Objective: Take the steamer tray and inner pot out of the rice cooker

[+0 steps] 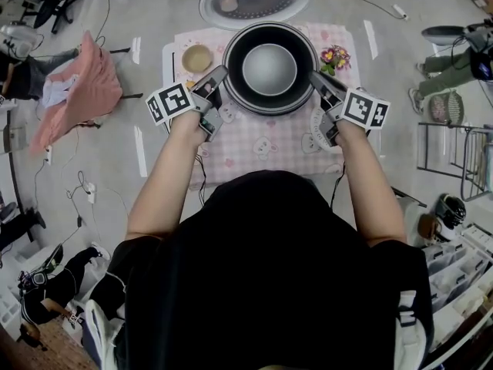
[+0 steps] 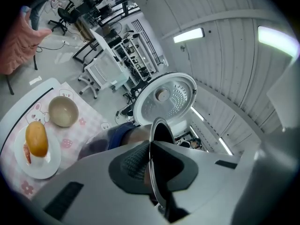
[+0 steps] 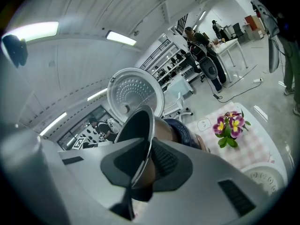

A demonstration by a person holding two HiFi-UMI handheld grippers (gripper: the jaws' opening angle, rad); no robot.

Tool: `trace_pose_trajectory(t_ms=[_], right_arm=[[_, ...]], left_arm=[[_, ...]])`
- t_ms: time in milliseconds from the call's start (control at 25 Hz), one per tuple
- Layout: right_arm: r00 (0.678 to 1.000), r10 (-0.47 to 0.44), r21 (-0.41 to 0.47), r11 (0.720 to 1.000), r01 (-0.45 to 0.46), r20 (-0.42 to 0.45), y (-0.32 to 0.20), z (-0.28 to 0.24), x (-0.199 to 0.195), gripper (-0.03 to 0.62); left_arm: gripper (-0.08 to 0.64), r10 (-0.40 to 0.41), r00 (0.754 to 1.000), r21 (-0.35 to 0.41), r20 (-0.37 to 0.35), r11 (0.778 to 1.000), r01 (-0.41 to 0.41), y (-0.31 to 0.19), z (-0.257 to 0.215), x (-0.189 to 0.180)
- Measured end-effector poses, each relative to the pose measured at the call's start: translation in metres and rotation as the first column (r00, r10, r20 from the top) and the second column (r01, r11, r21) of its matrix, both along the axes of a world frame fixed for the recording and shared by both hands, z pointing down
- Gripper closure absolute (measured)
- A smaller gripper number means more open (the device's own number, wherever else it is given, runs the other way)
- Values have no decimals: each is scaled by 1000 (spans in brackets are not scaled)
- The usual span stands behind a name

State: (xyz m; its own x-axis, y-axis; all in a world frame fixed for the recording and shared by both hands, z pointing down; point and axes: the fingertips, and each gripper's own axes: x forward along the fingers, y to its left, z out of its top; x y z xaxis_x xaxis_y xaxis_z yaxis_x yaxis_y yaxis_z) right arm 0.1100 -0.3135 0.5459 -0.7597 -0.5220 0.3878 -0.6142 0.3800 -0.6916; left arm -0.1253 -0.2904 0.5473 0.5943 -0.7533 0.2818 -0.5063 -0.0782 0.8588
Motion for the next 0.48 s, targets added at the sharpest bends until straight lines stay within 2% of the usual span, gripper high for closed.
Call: trace_pose_trajectory(t_ms=[480], right_arm=[[999,1,87,996,-4,34,26,-53,-7,543]], left_arm=[[525,9,1000,113,-13,994,-8,29,-58,-7]])
